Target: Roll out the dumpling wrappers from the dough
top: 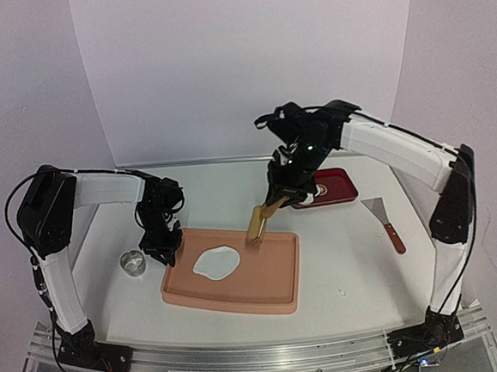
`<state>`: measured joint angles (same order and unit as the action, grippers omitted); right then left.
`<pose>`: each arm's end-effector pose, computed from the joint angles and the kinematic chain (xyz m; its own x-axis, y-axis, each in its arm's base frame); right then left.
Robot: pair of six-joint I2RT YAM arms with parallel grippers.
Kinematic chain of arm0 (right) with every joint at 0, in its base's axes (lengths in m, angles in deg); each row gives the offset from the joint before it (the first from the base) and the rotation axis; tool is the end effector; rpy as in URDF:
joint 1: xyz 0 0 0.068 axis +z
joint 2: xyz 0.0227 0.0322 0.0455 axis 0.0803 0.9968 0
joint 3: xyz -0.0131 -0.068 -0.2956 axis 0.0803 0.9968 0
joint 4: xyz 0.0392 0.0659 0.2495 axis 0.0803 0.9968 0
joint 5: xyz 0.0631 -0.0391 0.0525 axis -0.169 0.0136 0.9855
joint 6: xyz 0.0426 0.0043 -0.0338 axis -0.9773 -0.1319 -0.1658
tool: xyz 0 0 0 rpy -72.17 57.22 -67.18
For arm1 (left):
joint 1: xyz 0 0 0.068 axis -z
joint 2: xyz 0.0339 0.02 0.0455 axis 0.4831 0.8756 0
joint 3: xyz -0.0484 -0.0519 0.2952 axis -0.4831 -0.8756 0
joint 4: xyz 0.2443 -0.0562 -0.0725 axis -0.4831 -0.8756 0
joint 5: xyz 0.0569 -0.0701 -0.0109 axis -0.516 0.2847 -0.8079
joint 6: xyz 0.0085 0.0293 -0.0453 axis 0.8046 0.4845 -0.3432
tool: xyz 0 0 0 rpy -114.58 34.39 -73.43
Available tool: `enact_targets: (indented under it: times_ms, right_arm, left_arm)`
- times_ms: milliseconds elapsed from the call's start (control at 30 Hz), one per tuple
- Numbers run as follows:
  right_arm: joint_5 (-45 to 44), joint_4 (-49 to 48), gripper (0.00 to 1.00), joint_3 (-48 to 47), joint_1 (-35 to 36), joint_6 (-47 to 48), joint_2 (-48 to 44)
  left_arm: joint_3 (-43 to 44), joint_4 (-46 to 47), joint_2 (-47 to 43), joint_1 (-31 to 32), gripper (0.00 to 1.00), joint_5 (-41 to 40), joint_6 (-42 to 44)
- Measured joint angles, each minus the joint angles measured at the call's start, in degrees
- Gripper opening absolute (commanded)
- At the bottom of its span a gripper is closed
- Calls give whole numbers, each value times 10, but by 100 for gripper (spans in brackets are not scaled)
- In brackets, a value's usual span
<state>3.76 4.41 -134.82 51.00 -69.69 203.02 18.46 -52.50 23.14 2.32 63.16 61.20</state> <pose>0.2939 0.3232 0.3468 -0.9740 -0.1216 -0.1910 -0.2008 0.8536 0.4807 0.2948 -0.1851 0.1898 -0.9820 0.1527 0.1113 0.1394 0.9831 -0.1187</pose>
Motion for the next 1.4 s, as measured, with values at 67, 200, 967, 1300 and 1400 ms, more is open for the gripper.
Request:
enact_targets:
  times_ms: [67,200,967,1300,1400]
  right_arm:
    - [-22,4,0,21,-17,-14,-44]
    - [-77,6,0,103,-64,-49,-161]
    - [-51,-328,0,543,-232,-150,-298]
    - [-13,-455,10,621,-250,-147,-292]
    - [-8,-491,34,647,-252,-152,-299]
  left_arm:
    - [0,0,0,0,17,0,0]
    - [1,0,0,0,30,-7,-3]
    - [47,-39,-136,-2,88,-84,-61]
    - [-1,-65,-228,-13,100,-124,-108]
    - [-4,-71,-240,-16,100,-136,-121]
